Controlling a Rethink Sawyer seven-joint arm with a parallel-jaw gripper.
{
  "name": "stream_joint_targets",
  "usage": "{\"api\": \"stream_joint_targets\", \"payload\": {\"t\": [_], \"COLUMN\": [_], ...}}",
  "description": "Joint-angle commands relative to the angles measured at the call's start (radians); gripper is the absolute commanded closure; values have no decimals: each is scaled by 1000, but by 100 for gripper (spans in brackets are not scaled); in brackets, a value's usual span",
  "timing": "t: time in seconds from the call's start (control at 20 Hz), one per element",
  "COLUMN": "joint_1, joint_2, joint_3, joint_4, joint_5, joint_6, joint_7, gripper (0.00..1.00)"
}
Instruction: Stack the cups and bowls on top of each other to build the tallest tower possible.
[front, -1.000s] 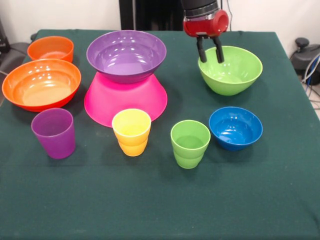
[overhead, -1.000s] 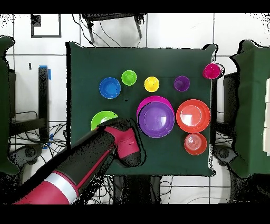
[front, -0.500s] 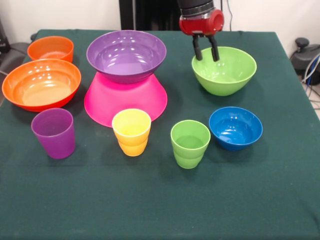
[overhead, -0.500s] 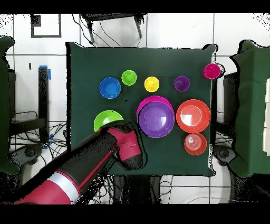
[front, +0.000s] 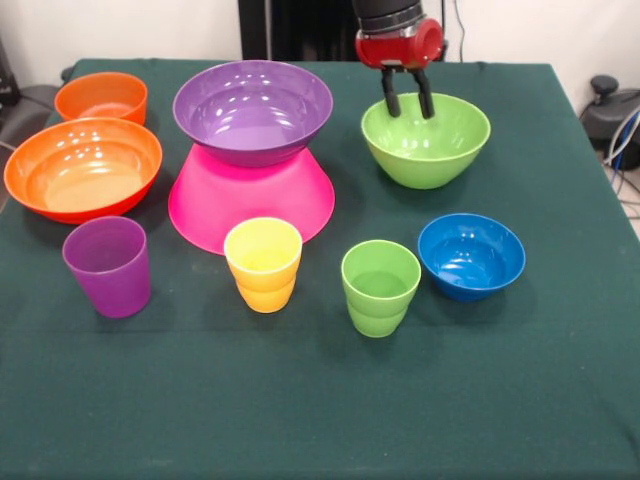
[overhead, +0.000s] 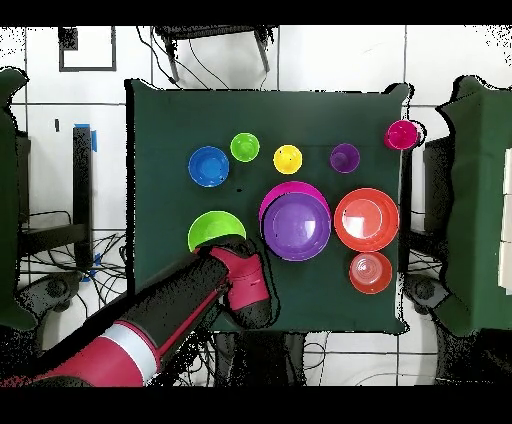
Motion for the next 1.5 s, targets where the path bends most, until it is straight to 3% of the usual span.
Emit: {"api": "stream_joint_targets", "payload": {"t": [0.05,0.95,1.5], "joint_1": [-31,-13,-98], "joint_2": [54,-115,-75], "joint_3": [183,156,185], "joint_4": [39,95,93], "joint_5": [30,-41,4], "joint_6": [57,18,44], "joint_7": [-160,-6,-126], "gripper": [0,0,0]}}
